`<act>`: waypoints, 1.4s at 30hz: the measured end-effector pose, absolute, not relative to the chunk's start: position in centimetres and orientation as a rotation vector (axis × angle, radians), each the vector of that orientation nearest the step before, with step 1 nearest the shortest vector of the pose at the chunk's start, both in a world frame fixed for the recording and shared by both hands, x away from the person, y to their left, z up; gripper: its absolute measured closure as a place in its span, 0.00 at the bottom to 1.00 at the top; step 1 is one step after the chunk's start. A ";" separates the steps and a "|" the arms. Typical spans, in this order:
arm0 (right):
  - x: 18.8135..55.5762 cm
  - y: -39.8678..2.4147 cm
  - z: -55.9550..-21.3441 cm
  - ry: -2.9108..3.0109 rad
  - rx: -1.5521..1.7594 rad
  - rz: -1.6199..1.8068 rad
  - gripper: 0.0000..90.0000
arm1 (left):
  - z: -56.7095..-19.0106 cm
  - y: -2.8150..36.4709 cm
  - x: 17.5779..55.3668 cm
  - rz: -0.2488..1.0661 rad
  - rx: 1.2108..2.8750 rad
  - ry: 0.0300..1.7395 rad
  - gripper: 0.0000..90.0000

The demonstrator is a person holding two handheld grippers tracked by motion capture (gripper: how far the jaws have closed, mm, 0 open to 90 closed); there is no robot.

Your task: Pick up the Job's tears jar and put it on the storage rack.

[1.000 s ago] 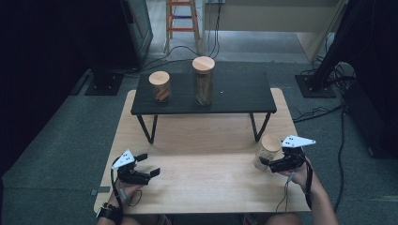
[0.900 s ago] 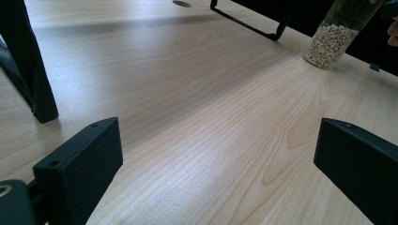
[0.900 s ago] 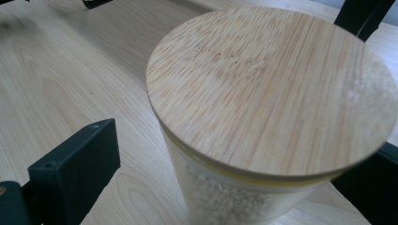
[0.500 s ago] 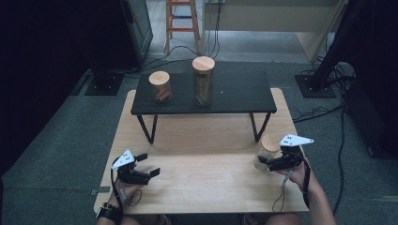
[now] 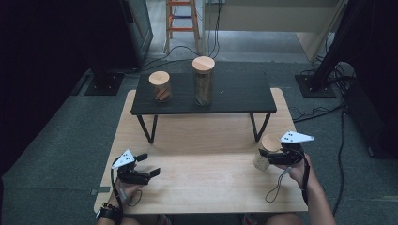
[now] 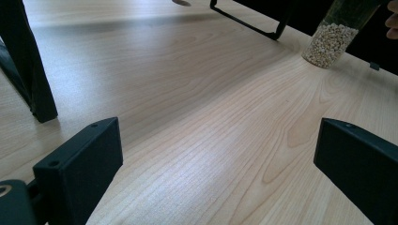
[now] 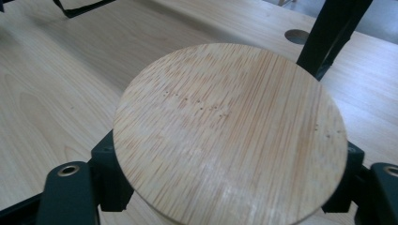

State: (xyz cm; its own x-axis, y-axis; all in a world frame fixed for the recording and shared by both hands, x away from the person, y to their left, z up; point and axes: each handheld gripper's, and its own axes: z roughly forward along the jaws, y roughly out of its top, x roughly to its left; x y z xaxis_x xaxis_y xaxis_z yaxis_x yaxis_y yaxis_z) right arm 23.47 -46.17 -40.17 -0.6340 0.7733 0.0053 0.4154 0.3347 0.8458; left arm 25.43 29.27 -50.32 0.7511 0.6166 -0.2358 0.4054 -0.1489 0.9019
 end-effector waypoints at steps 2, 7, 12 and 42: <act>23.5 -46.2 -40.1 2.211 1.040 1.213 0.28 | -50.3 29.3 25.4 0.223 1.774 0.801 0.02; 23.7 -46.2 -39.7 2.232 1.028 1.203 0.28 | -50.4 29.4 25.5 0.219 1.770 0.801 0.02; 23.9 -46.1 -39.5 2.256 1.012 1.198 0.28 | -50.4 29.4 25.5 0.219 1.769 0.801 0.02; 24.4 -44.4 -34.4 2.316 0.983 1.231 0.28 | -50.3 29.3 25.4 0.224 1.773 0.800 0.02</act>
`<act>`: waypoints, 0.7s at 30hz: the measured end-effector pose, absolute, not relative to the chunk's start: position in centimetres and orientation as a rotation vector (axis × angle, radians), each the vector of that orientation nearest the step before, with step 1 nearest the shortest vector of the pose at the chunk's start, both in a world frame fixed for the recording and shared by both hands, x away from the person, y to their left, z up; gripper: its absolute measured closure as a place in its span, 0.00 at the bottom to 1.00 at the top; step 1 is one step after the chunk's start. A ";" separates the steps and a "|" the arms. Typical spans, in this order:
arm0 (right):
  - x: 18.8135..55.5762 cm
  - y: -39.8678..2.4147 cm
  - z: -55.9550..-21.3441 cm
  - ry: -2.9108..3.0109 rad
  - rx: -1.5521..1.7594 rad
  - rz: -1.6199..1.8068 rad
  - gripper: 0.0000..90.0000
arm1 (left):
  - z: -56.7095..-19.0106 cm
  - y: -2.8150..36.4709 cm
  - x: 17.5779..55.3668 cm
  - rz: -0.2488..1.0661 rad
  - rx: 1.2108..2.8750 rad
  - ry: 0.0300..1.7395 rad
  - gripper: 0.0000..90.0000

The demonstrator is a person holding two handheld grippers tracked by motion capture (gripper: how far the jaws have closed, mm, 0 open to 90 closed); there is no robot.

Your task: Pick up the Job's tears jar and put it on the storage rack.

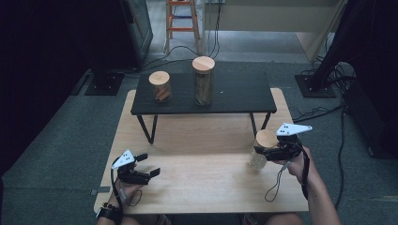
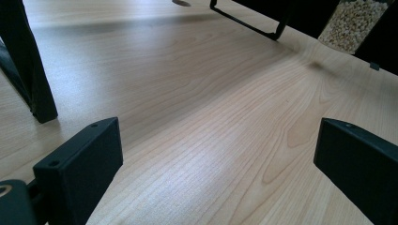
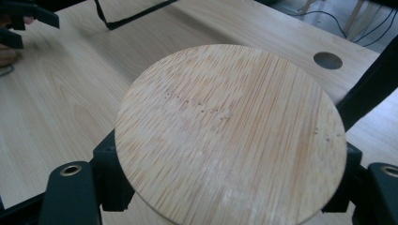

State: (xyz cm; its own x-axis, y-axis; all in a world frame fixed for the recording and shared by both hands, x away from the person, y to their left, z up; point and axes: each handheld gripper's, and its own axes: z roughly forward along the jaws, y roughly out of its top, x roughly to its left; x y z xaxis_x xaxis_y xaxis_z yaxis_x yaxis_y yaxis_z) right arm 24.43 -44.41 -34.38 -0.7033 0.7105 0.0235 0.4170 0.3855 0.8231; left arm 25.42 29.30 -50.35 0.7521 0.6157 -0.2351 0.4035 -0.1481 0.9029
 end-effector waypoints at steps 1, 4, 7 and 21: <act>24.5 -44.4 -34.1 2.317 0.982 1.234 0.28 | -50.3 29.3 25.4 0.224 1.773 0.800 0.02; 24.6 -44.0 -33.1 2.318 0.961 1.227 0.28 | -50.3 29.3 25.4 0.224 1.774 0.799 0.02; 24.9 -43.8 -32.1 2.323 0.939 1.230 0.28 | -50.4 29.3 25.4 0.224 1.773 0.800 0.02; 25.8 -43.0 -29.0 2.333 0.878 1.233 0.28 | -50.4 29.4 25.4 0.221 1.768 0.798 0.02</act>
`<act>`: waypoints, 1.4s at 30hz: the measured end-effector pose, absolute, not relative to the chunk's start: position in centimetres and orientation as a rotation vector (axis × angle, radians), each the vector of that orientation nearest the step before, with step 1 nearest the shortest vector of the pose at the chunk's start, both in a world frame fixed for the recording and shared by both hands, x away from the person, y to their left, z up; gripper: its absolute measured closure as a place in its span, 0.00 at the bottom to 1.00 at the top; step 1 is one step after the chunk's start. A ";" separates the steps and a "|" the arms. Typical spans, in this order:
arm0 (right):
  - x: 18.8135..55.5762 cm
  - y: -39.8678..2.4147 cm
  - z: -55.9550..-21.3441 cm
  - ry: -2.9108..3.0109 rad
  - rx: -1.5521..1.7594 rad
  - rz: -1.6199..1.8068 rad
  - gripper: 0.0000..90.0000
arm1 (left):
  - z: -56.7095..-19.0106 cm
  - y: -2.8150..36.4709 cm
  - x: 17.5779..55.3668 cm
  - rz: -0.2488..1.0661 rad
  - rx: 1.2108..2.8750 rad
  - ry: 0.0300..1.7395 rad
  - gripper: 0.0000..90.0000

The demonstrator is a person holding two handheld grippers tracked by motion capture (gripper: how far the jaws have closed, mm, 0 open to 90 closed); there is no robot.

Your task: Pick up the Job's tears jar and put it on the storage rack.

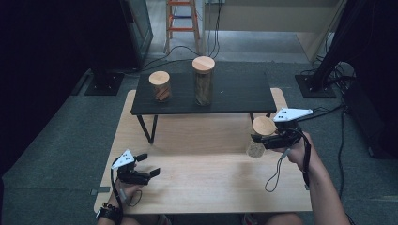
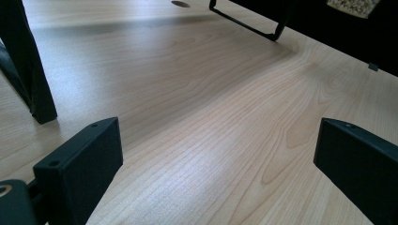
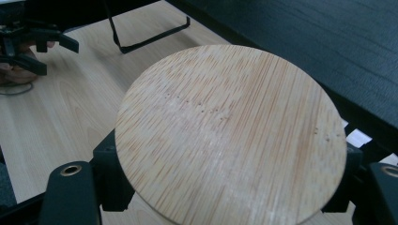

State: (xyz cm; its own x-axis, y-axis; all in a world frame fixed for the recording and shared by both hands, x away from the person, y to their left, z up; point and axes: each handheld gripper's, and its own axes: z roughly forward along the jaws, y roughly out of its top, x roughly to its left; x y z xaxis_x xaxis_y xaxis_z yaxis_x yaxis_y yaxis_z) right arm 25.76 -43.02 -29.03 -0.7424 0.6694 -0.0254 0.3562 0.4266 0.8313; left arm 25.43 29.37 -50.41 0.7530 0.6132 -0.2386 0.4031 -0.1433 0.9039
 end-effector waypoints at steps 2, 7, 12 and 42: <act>25.8 -43.0 -28.8 2.332 0.877 1.232 0.28 | -50.4 29.4 25.4 0.221 1.767 0.799 0.02; 26.1 -42.6 -27.6 2.338 0.860 1.223 0.28 | -50.4 29.4 25.4 0.221 1.768 0.797 0.02; 26.5 -42.4 -26.6 2.335 0.851 1.222 0.28 | -50.4 29.4 25.4 0.221 1.766 0.797 0.02; 28.3 -41.4 -21.7 2.354 0.786 1.215 0.28 | -50.5 29.5 25.5 0.215 1.761 0.796 0.02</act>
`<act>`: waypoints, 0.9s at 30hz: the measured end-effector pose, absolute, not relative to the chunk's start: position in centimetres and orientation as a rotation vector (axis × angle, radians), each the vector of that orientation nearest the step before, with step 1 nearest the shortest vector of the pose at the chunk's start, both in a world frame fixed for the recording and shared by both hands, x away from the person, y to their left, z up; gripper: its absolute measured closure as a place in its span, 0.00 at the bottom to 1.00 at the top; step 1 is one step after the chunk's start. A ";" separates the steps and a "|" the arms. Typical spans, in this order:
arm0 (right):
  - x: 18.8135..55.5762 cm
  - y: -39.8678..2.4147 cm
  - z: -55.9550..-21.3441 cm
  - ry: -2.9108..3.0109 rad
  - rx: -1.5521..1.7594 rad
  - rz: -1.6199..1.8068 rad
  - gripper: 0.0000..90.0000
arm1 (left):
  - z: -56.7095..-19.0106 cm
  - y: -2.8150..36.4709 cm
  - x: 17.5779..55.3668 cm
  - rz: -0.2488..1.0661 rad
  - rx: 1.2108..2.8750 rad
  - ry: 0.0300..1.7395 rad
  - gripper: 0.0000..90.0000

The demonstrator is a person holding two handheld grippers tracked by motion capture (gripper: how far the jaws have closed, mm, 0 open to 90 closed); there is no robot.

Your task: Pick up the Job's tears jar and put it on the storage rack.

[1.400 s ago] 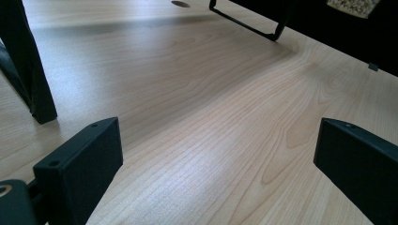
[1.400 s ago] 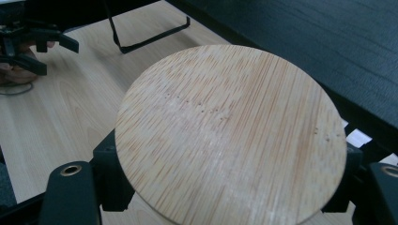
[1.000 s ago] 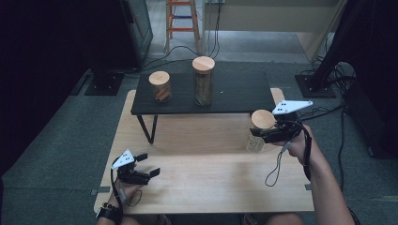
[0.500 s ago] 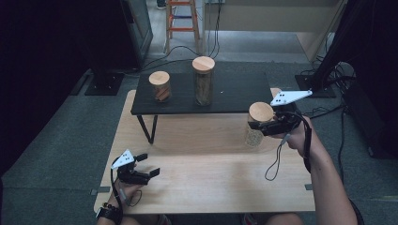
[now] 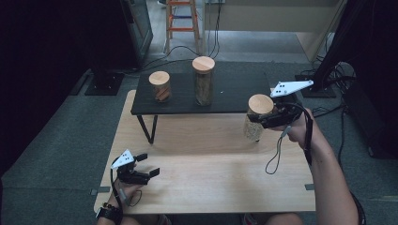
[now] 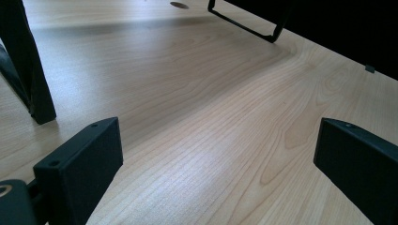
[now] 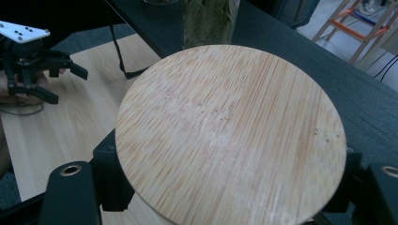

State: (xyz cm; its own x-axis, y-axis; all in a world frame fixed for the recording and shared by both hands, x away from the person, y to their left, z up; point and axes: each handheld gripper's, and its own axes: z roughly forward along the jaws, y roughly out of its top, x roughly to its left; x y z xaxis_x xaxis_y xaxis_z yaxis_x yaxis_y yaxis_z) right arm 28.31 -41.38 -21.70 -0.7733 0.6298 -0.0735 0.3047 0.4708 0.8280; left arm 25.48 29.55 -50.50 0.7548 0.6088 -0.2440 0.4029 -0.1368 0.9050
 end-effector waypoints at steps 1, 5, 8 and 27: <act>28.3 -41.3 -21.5 2.355 0.787 1.209 0.28 | -50.5 29.5 25.5 0.215 1.761 0.796 0.02; 28.6 -41.2 -20.9 2.357 0.777 1.206 0.28 | -50.5 29.6 25.5 0.215 1.762 0.795 0.02; 29.0 -41.3 -20.6 2.361 0.776 1.215 0.28 | -50.5 29.6 25.5 0.214 1.761 0.795 0.02; 31.8 -40.8 -18.6 2.357 0.792 1.219 0.28 | -50.5 29.6 25.6 0.212 1.764 0.796 0.02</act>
State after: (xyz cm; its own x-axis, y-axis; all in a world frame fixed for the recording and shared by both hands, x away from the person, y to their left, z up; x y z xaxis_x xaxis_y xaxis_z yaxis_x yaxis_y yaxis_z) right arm 31.81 -40.76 -18.64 -0.7735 0.6303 -0.0659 0.3104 0.4674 0.8277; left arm 25.58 29.62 -50.47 0.7552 0.6079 -0.2452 0.4052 -0.1389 0.9036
